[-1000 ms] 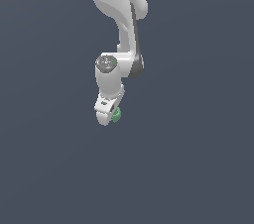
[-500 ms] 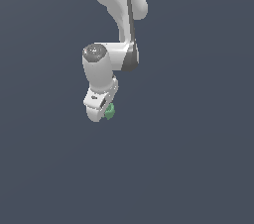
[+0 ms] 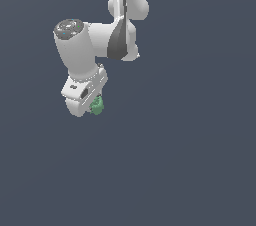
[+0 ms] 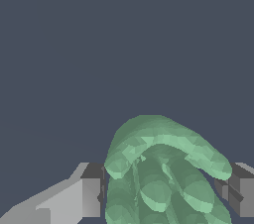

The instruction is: Pick up the object and move it to a goal position.

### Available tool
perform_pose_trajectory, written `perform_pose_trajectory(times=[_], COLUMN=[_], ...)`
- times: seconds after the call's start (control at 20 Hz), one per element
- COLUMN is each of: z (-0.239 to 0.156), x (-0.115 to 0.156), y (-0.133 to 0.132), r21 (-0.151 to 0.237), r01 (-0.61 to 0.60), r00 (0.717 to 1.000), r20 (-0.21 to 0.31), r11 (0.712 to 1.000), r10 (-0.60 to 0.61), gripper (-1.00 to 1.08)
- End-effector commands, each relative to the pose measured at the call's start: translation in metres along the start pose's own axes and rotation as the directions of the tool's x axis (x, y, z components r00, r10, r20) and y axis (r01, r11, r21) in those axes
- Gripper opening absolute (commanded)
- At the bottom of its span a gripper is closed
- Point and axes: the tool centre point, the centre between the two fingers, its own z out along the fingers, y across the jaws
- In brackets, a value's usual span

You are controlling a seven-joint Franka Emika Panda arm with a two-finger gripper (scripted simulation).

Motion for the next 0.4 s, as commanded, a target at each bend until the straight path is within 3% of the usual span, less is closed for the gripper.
perform_pose_trajectory(times=[0.0, 0.35], z=[-0.011, -0.023], x=[-0.006, -0.012], y=[0.005, 0.011], r21=[0.002, 0.002], r01=[0.001, 0.0], r00=[1.0, 1.0], r20=[0.0, 0.001], r11=[1.0, 1.0], r10=[-0.001, 0.0], gripper=[-1.0, -1.0])
